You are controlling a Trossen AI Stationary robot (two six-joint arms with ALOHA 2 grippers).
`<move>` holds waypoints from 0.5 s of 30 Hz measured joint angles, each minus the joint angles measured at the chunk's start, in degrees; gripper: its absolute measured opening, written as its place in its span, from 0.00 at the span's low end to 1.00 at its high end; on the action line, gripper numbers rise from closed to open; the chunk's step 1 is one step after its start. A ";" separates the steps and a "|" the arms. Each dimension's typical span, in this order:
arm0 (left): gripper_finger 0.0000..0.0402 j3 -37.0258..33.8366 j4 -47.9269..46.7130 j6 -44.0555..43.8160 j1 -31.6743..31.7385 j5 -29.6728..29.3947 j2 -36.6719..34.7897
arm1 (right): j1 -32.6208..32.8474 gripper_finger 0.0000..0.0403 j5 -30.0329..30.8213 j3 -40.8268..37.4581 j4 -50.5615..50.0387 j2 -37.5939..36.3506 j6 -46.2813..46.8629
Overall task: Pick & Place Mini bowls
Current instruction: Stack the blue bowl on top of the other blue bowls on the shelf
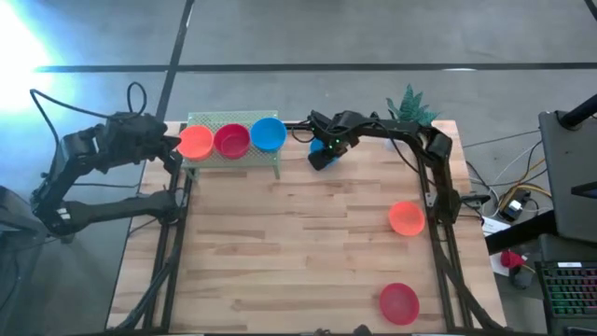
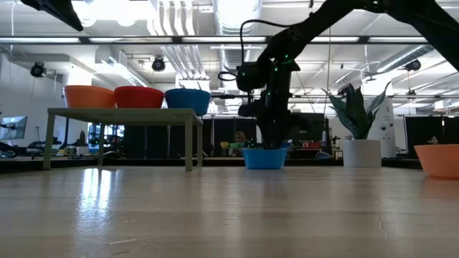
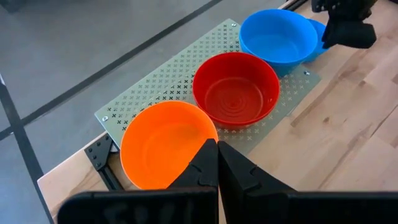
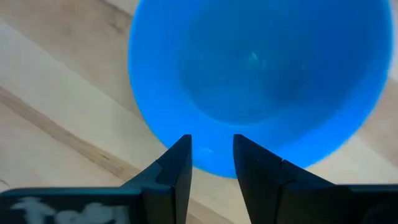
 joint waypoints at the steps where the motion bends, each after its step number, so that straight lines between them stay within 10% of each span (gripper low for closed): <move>1: 0.00 -0.01 0.00 0.00 0.00 0.01 0.00 | 0.12 0.28 -0.72 0.00 -0.04 0.30 0.07; 15: 0.00 -0.01 0.00 -0.04 0.00 0.02 0.00 | 7.26 0.28 -4.37 0.22 0.21 -0.71 0.07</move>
